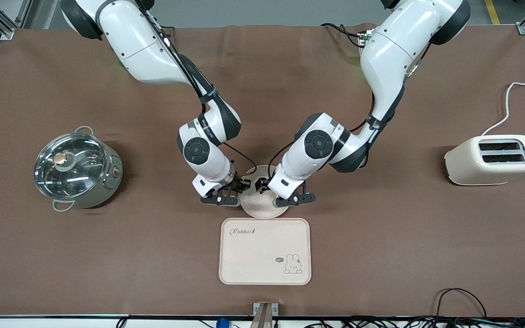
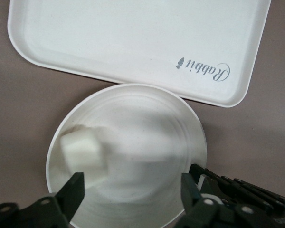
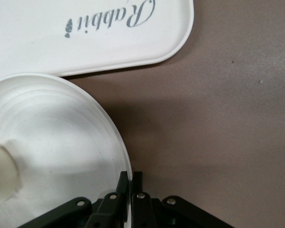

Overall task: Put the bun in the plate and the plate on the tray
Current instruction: 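Grip the plate rim with the right gripper while the left gripper withdraws, then move the plate onto the tray with the right gripper while the left gripper rises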

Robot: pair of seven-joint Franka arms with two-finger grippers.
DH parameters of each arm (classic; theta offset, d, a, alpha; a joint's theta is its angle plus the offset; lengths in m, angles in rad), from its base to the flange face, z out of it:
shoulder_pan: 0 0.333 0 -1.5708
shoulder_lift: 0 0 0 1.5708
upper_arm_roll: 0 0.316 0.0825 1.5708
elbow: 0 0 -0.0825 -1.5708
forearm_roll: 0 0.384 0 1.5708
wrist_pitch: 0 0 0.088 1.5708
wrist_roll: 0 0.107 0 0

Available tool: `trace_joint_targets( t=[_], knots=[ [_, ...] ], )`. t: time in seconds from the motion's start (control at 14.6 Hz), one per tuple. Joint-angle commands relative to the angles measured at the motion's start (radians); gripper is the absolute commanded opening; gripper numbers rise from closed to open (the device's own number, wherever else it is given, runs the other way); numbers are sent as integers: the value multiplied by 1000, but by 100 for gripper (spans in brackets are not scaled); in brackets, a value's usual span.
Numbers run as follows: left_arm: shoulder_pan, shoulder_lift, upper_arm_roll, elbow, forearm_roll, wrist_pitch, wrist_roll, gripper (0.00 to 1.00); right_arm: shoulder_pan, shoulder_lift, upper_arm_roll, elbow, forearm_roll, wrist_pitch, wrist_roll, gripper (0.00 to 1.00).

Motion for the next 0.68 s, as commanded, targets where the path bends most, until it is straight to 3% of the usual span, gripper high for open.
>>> trace_joint_targets(
  t=[0.0,0.27,0.41,0.62],
  knots=[
    [77,-94,3,6,69,-202,142,100,-3,9,0,18,35,6,8,0],
    [234,-278,9,3,89,-443,449,100,-22,-31,30,19,75,-9,-5,0],
    [312,-367,10,6,149,-512,586,100,-33,-29,28,47,141,3,-6,0],
    [369,-522,1,3,172,-653,609,100,-37,-10,23,114,192,3,0,0]
  ],
)
